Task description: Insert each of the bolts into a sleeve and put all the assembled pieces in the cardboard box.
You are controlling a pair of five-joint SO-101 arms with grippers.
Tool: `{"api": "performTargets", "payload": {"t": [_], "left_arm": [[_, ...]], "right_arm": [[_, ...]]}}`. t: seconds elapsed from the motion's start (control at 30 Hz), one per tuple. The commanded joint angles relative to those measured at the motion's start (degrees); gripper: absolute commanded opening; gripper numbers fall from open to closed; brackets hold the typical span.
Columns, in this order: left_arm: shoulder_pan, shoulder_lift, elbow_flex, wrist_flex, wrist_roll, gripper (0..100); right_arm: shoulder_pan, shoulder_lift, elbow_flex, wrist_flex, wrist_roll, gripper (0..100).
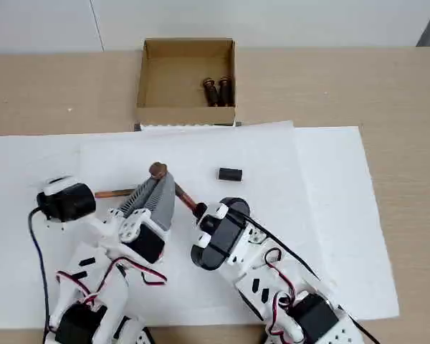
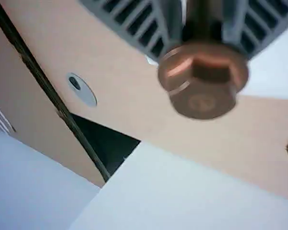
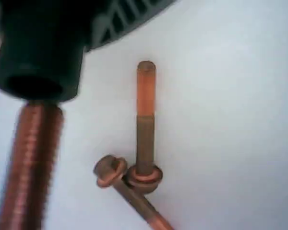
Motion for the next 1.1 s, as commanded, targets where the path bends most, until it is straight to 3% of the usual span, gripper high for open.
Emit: {"api": "performTargets", "payload": {"t": [0.0, 0.3, 0.43, 0.63, 0.9, 1.07], "left_arm": [[0.9, -0.5, 0.6, -1.8, 0.3, 0], [3.6, -0.5, 1.5, -1.3, 0.3, 0], [6.0, -0.5, 1.7, 2.5, 0.2, 0], [9.8, -0.5, 1.5, 10.3, -6.0, 0], [9.7, -0.5, 1.5, 11.7, -8.1, 1], [9.7, -0.5, 1.5, 11.7, -9.9, 14]], "right_arm": [[-0.7, -0.5, -0.8, -1.9, 1.7, 0.3], [-0.7, -0.5, -0.8, -1.9, 1.7, 0.3], [-0.7, -0.5, -0.8, -1.9, 1.7, 0.3], [-0.5, -0.5, -0.9, -4.3, 1.7, 0.3], [-0.4, -0.5, -0.9, -6.1, 1.8, 0.3], [-0.4, -0.5, -0.9, -6.0, 1.8, 0.3]]}}
